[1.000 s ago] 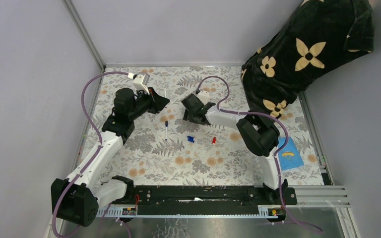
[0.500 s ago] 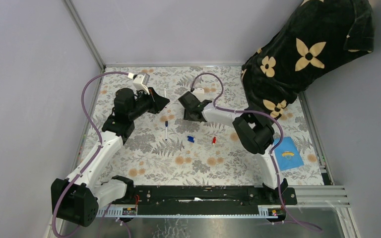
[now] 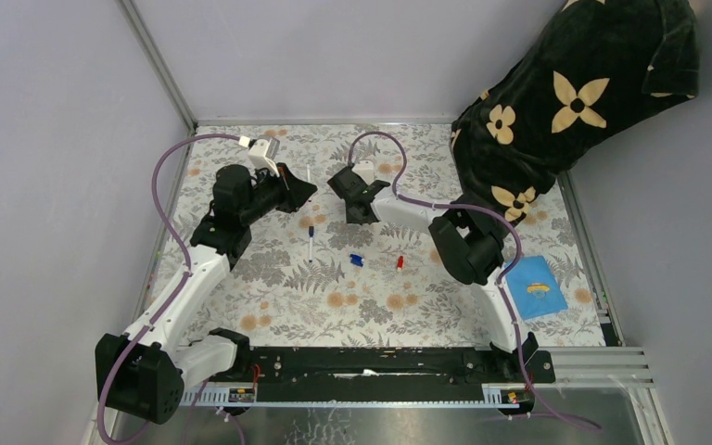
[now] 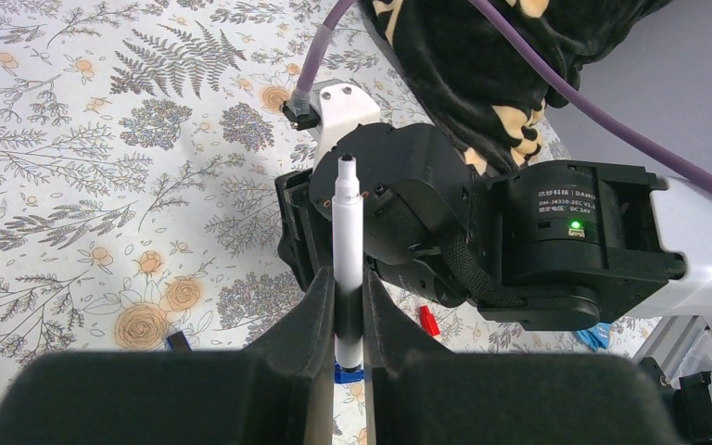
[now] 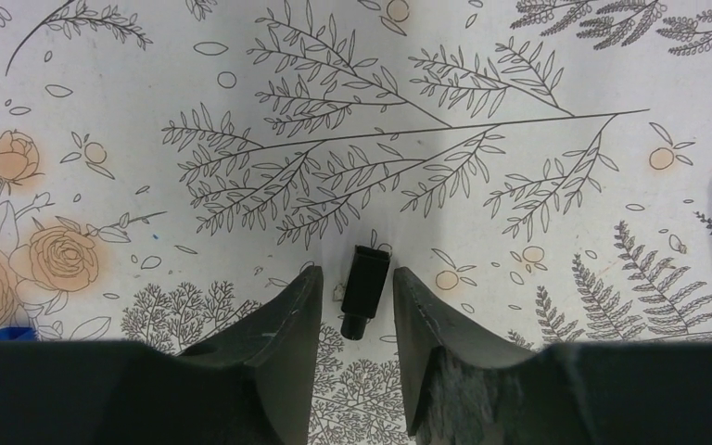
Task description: Insert the pens into the pen caps
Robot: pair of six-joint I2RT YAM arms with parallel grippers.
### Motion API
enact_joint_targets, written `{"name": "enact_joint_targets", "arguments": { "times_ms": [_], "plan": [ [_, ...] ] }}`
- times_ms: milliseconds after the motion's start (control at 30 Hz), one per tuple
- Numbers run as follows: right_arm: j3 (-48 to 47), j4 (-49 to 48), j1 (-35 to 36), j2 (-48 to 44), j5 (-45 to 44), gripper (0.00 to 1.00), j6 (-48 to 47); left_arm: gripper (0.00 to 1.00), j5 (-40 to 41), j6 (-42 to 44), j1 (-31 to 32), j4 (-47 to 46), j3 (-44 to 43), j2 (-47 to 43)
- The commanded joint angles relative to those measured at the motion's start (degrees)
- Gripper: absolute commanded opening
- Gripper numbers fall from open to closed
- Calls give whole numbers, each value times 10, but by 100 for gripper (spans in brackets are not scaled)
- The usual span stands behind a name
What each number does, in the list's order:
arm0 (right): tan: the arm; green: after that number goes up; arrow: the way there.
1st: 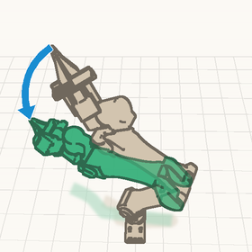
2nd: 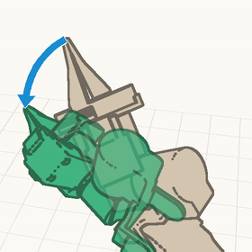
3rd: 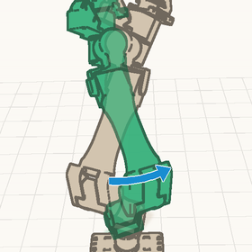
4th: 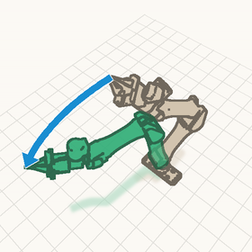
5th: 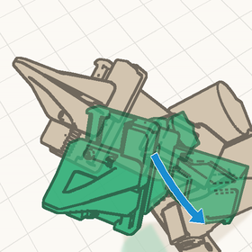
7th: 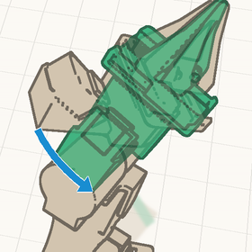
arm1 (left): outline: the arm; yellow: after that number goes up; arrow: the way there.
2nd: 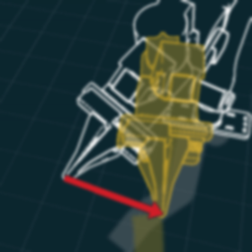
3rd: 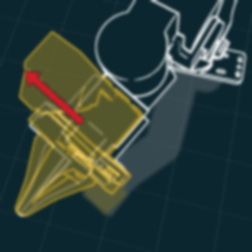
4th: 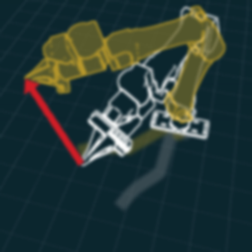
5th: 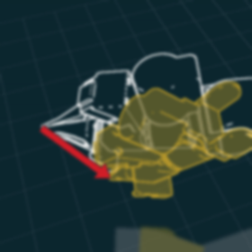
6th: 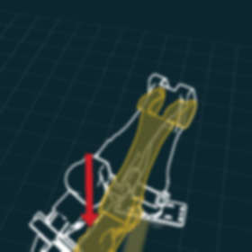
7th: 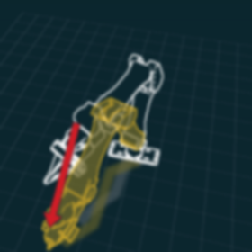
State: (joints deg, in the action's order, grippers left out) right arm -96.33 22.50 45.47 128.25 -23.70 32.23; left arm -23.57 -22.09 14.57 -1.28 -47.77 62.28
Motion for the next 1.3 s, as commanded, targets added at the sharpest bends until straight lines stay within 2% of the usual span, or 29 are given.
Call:
{"name": "enact_joint_targets", "arguments": {
  "times_ms": [0,300,467,567,733,833,967,1100,1267],
  "plan": [
    [-13,46,-2,26,-25,40,-21,0,-6,7,-3,-9,-16,-9],
    [-28,58,-4,35,-14,32,-27,0,-7,6,-3,-10,-16,-10],
    [-25,63,-4,18,-8,24,-34,0,-7,6,-3,-9,-16,-10],
    [-3,41,-4,-22,13,19,-49,0,-8,6,-3,-10,-16,-9],
    [65,-18,-14,-123,53,2,-65,0,-17,6,-3,-13,-16,-9],
    [103,-49,-31,-188,96,0,-79,0,-36,4,-3,-19,-18,-7],
    [185,-133,-60,-288,181,0,-86,0,-87,0,-2,-39,-16,0],
    [304,-308,-83,-410,250,0,-69,0,-140,-5,5,-63,-14,6],
    [410,-482,-84,-519,257,0,-56,0,-173,-6,43,-90,-10,4]
  ]
}}
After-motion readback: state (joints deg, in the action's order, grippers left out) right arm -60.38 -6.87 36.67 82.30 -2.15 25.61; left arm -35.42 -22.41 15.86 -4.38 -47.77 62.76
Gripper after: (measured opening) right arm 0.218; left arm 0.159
